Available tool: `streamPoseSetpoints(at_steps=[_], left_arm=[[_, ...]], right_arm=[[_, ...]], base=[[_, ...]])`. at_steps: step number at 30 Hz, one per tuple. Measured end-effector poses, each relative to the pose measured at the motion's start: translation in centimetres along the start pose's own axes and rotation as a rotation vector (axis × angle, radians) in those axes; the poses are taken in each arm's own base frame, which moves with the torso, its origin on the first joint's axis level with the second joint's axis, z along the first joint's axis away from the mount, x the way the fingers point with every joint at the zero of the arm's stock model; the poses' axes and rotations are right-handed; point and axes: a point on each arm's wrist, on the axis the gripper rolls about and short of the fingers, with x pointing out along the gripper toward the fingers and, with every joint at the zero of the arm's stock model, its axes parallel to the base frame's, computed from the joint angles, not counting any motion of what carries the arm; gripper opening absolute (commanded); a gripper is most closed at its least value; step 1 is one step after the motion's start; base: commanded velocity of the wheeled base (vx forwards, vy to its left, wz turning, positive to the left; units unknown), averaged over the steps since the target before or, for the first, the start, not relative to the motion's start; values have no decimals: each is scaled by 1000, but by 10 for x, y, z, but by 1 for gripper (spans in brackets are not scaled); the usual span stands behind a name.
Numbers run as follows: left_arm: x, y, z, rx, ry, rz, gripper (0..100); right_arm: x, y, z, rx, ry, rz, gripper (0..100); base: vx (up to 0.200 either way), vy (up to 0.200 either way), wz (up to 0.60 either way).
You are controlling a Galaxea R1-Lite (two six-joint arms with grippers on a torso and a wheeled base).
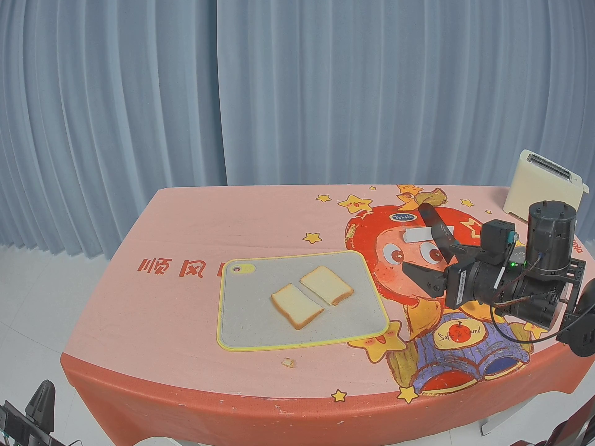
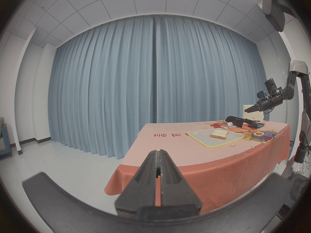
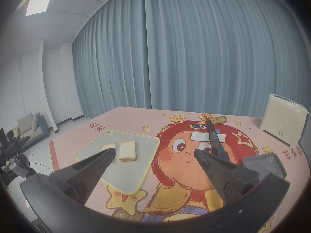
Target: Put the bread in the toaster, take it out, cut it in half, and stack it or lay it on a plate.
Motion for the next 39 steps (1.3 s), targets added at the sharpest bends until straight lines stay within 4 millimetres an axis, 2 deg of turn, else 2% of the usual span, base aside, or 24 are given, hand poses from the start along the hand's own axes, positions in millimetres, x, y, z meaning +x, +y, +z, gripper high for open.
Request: streamPoseSetpoints(at_steps=[18,26,34,39], left_arm=[[0,0,0,0,0,0,0],[0,0,0,0,0,0,0],[0,0,0,0,0,0,0],[0,0,0,0,0,0,0]], right_arm=[[11,2,14,-6,-34,2,100],[15,5,26,-15,-22,5,100],[23,9,52,-16,-59,18,100],[28,9,52,-16,-51,18,100]], base=[[0,0,0],[0,0,0],[0,0,0],[0,0,0]])
